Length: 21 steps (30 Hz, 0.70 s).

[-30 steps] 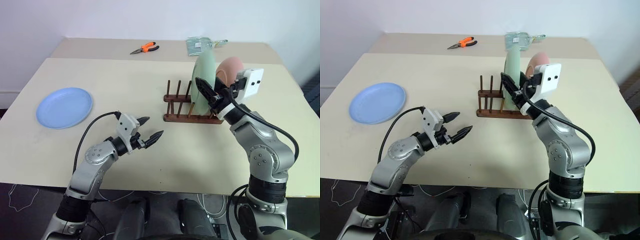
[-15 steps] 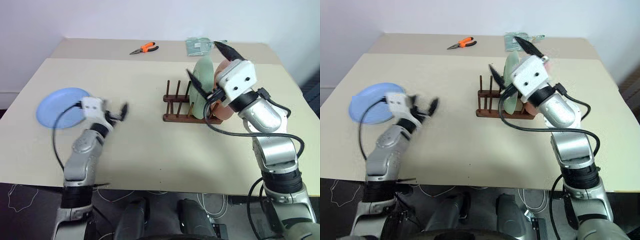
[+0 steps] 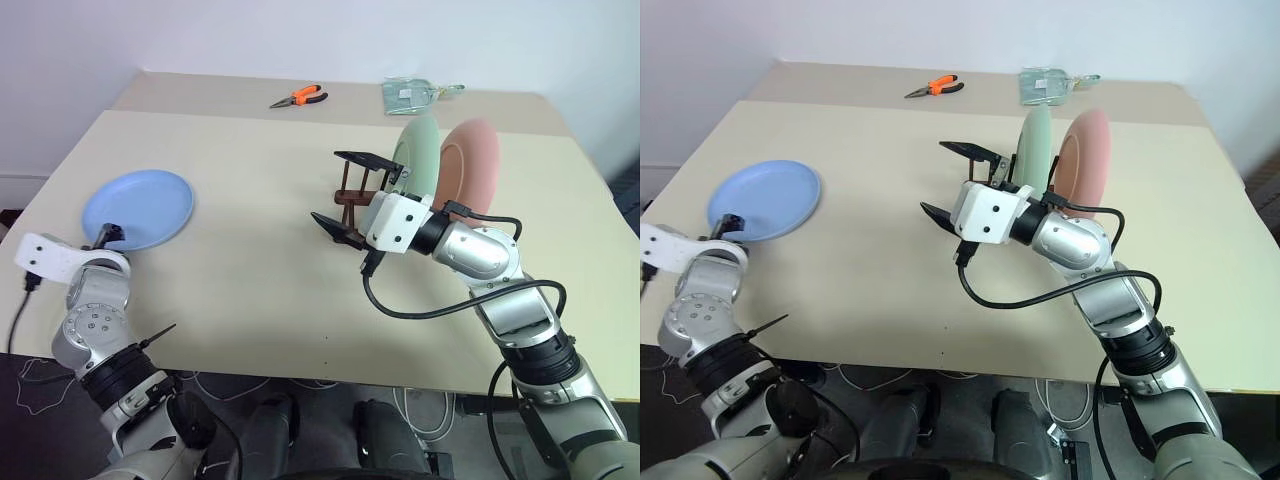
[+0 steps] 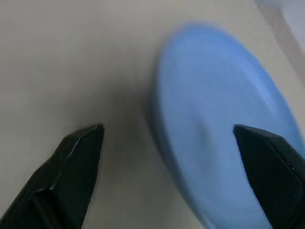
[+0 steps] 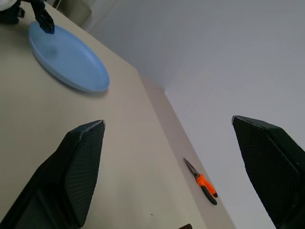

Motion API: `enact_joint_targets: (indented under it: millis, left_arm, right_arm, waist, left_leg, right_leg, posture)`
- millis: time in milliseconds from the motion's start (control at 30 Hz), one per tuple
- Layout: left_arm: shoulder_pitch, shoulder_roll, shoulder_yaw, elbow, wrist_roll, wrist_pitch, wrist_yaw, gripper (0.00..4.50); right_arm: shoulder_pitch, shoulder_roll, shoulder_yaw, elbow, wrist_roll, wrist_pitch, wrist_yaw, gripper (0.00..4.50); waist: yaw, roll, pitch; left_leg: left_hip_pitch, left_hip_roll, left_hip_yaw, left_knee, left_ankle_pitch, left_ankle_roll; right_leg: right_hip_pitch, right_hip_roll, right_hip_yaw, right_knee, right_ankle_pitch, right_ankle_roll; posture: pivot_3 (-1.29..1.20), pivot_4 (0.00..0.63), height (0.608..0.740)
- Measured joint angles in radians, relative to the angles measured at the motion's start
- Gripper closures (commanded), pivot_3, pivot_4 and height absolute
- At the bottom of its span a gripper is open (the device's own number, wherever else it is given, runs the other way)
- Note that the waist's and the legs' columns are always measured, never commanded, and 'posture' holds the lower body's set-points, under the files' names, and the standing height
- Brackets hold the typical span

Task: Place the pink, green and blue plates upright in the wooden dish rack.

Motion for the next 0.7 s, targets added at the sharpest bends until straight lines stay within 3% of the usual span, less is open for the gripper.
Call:
enact_joint_targets:
  millis: [200,267,433,533,700]
  left_arm:
    - [-0.008,0.016,0.012,0.080,-0.105,0.010,0.002,4.47]
    - [-0.007,0.037,-0.013,0.088,-0.111,0.011,-0.021,4.47]
    - [0.047,0.142,-0.328,-0.047,0.020,-0.014,-0.270,4.47]
    - [0.043,0.119,-0.456,-0.192,0.009,-0.007,-0.337,4.47]
    - [0.034,0.028,-0.556,-0.338,-0.077,0.045,-0.319,4.47]
  right_arm:
    - [0.022,0.005,0.000,0.000,-0.024,-0.002,0.004,0.00]
    - [0.027,0.006,-0.001,-0.001,-0.022,0.015,0.013,0.00]
    - [0.041,0.001,0.002,-0.004,-0.042,0.036,0.034,0.00]
    - [0.010,0.006,0.067,0.005,-0.133,-0.003,0.036,0.00]
    - [-0.067,0.060,0.176,0.079,-0.276,-0.044,0.035,0.00]
  waist:
    - [0.000,0.000,0.000]
    - [0.000,0.000,0.000]
    - [0.003,-0.001,0.000]
    - [-0.002,-0.001,0.000]
    - [-0.025,-0.001,0.000]
  left_leg:
    - [0.000,0.000,0.000,0.000,0.000,0.000]
    - [0.000,0.000,0.000,0.000,0.000,0.000]
    - [0.000,0.000,0.000,0.000,0.000,-0.001]
    - [0.000,0.000,0.001,-0.001,-0.001,-0.002]
    - [0.000,0.001,0.001,-0.001,0.001,-0.003]
  right_leg:
    - [0.000,0.000,0.000,0.000,0.000,0.000]
    - [0.000,0.000,0.000,0.000,0.000,0.000]
    - [0.000,0.000,0.000,-0.001,0.000,-0.001]
    - [0.000,-0.001,0.001,-0.001,0.000,-0.001]
    - [-0.001,0.002,0.001,0.001,0.001,-0.002]
  posture:
    - [0.00,0.150,0.738]
    - [0.00,0.150,0.738]
    - [0.00,0.150,0.738]
    - [0.00,0.150,0.738]
    - [0.00,0.150,0.738]
